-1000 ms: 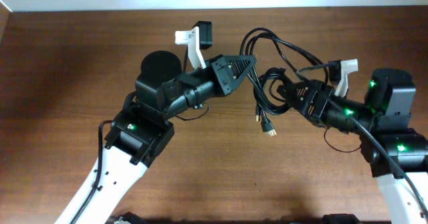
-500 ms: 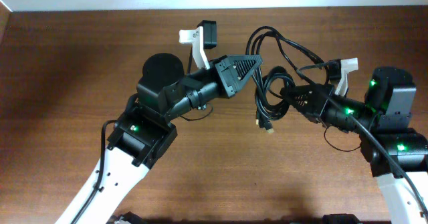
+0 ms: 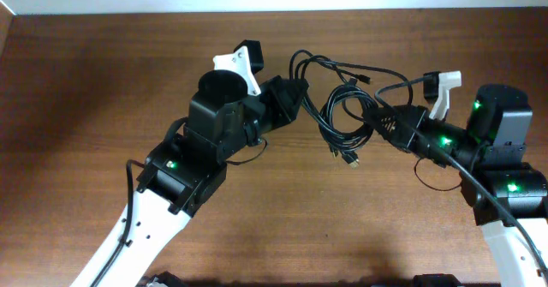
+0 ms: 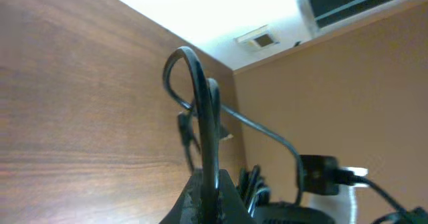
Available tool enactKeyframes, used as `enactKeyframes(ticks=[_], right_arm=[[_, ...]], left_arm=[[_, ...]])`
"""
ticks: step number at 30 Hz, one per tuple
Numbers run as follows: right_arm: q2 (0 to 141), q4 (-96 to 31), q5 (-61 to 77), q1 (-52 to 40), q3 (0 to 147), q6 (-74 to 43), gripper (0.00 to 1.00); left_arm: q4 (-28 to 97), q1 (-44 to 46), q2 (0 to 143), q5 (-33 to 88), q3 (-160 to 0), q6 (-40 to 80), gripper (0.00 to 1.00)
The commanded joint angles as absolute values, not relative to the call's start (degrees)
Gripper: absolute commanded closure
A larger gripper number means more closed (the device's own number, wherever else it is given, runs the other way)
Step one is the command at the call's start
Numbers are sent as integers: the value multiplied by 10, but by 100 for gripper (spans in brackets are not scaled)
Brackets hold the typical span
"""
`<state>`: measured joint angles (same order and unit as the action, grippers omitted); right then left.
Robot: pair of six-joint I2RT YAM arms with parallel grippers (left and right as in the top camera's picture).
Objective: Untangle cables
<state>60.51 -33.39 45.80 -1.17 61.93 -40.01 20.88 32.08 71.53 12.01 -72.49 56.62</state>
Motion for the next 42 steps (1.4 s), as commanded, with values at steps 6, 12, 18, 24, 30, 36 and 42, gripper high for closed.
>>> enactKeyframes(ticks=[6, 12, 18, 24, 30, 36, 42], right_arm=[[601, -261, 424, -1, 628, -399, 96], [597, -256, 430, 9, 628, -399, 96], [595, -246, 431, 9, 628, -397, 96], [594, -246, 435, 36, 628, -394, 96], [595, -252, 432, 51, 628, -266, 28], [595, -321, 432, 51, 628, -213, 1], [589, -380, 427, 53, 628, -147, 1]], left_arm=[[352, 322, 713, 100, -733, 557, 100], [364, 322, 713, 92, -733, 557, 100], [386, 322, 713, 92, -733, 556, 100], [396, 322, 713, 92, -733, 412, 100], [359, 322, 713, 196, -733, 286, 100], [300, 322, 713, 287, -733, 221, 100], [294, 320, 713, 270, -733, 181, 100]])
